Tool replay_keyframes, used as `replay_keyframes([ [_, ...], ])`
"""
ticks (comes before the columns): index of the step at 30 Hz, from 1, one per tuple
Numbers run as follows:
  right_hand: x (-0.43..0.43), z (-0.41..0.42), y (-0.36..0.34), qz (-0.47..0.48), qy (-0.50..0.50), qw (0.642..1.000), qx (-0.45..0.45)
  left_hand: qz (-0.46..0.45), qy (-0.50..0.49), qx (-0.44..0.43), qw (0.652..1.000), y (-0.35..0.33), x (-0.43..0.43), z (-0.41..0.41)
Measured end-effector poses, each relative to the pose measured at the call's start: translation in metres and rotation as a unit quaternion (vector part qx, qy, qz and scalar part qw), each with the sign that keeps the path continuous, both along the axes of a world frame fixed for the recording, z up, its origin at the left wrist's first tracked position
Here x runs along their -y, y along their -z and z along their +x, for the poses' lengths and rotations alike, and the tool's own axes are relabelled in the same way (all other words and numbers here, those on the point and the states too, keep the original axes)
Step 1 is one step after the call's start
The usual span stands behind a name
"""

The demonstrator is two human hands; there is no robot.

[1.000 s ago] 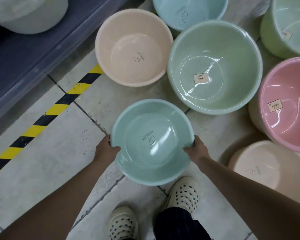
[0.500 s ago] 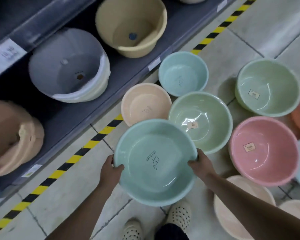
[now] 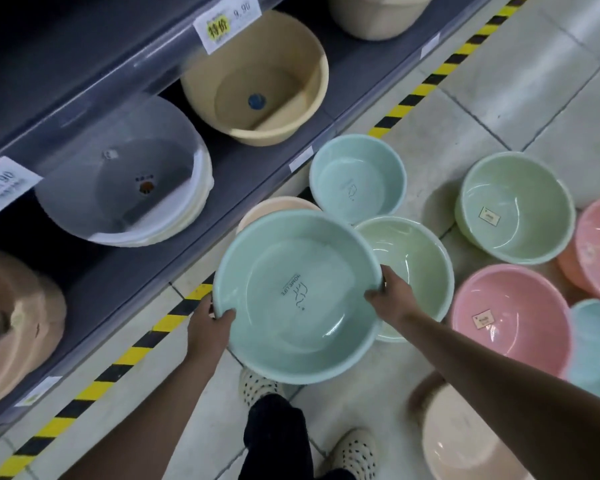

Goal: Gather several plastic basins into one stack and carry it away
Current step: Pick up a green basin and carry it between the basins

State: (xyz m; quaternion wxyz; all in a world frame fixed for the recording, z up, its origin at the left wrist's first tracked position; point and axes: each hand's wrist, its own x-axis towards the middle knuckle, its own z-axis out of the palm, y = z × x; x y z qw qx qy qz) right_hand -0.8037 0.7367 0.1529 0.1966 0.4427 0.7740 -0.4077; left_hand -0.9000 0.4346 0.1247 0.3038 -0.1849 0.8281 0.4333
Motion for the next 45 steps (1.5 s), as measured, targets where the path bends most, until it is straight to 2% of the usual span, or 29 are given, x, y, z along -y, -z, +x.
replay_keyframes([
  [9,-0.009,-0.068,0.082,0.032,-0.022,0.998,0.041,-0.010,0.019,0.007,1.000,0.073,-0.007,-0.067],
  [13,-0.014,-0.092,0.115,0.029,-0.009,0.999,0.030,-0.024,0.021,-0.001,1.000,0.099,-0.012,-0.087],
  [19,-0.023,-0.117,0.163,0.047,-0.019,0.999,0.011,0.016,0.012,0.004,1.000,0.141,-0.026,-0.115],
  [24,-0.030,-0.130,0.195,0.053,-0.022,0.998,0.002,-0.014,0.040,-0.015,0.999,0.173,-0.038,-0.127],
  [29,-0.027,-0.127,0.225,0.061,-0.088,0.994,-0.006,-0.034,0.053,-0.016,0.998,0.203,-0.032,-0.122],
  [33,-0.029,-0.115,0.249,0.138,-0.218,0.966,-0.003,-0.065,0.071,-0.031,0.995,0.220,-0.026,-0.118],
  [39,-0.019,-0.105,0.269,0.210,-0.308,0.923,0.096,-0.131,0.107,-0.028,0.985,0.245,-0.013,-0.106],
  [42,-0.008,-0.102,0.272,0.202,-0.303,0.919,0.150,-0.165,0.126,-0.038,0.978,0.249,-0.014,-0.102],
  [45,-0.001,-0.099,0.277,0.119,-0.197,0.960,0.160,-0.156,0.125,-0.021,0.980,0.254,-0.013,-0.102],
])
